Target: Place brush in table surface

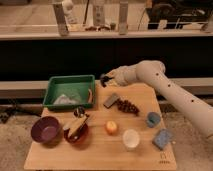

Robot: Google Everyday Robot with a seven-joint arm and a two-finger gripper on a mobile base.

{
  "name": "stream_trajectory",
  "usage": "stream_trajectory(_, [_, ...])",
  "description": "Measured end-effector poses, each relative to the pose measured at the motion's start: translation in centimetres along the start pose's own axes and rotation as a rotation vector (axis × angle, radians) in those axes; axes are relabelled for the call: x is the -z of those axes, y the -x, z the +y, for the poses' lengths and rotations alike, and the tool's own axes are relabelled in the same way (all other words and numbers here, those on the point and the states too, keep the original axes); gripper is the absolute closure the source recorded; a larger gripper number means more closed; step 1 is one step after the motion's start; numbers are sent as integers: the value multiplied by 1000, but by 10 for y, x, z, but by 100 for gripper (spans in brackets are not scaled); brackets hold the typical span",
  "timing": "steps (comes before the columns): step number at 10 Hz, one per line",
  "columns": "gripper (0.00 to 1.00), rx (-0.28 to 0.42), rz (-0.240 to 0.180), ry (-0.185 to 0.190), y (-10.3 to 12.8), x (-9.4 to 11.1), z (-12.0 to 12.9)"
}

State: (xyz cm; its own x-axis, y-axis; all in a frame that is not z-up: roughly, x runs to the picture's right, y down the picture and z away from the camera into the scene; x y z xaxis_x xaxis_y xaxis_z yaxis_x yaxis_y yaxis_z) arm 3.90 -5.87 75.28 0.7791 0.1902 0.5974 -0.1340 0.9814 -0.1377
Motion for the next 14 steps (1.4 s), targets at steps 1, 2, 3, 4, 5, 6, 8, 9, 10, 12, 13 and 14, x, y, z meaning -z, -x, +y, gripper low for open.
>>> stream_trajectory(1, [100, -37, 14, -21, -15, 7, 0])
stream_trajectory(2, [100, -62, 22, -28, -25, 10, 2])
stream_trajectory(3, [100, -86, 28, -34, -33, 13, 3])
stream_trajectory(4, [100, -109, 38, -42, -43, 18, 4])
stream_trajectory(5, [100, -137, 53, -51, -53, 24, 5])
stream_trajectory(6, [100, -162, 67, -53, -57, 25, 7])
stream_trajectory(8, [100, -200, 96, -57, -70, 32, 9])
stream_trajectory(9, [100, -216, 108, -55, -74, 33, 9])
stream_trajectory(10, [100, -228, 118, -53, -78, 33, 10])
stream_trajectory(12, [100, -256, 135, -59, -88, 36, 10])
stream_trajectory(13, [100, -270, 142, -65, -93, 37, 10])
stream_trajectory(14, [100, -285, 155, -70, -98, 38, 10])
